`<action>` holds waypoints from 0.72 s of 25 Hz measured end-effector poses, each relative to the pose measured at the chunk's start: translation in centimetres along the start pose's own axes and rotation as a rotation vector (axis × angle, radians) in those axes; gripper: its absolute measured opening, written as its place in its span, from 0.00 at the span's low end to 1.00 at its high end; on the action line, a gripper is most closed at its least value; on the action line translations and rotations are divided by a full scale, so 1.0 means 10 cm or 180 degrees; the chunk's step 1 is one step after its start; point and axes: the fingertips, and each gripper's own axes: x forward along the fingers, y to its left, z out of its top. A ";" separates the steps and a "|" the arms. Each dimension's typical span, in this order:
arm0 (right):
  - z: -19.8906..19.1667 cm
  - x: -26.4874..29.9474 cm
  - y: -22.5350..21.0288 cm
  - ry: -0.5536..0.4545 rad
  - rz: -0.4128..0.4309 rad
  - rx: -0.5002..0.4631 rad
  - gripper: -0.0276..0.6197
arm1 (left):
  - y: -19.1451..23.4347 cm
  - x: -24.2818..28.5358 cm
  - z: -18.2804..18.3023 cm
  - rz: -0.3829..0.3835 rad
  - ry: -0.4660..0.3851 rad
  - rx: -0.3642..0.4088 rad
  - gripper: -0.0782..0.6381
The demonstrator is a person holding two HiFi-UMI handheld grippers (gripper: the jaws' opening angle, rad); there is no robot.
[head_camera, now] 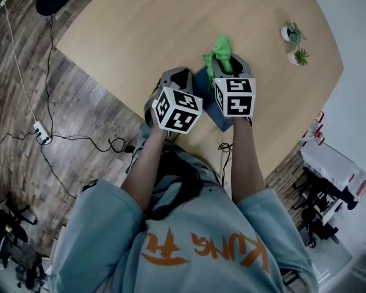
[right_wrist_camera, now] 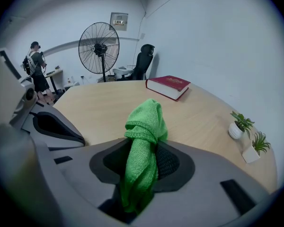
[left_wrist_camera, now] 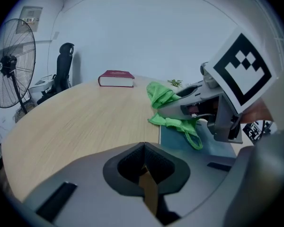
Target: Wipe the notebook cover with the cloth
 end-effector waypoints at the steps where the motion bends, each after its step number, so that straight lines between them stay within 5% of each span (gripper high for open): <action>1: 0.00 -0.02 0.00 -0.0005 -0.0019 -0.0021 0.24 | -0.01 0.00 0.00 -0.0004 0.0005 0.0015 0.13; 18: -0.40 -0.39 -0.17 0.0040 -0.0307 0.0306 0.24 | -0.03 -0.04 -0.02 -0.0041 -0.0046 0.0055 0.13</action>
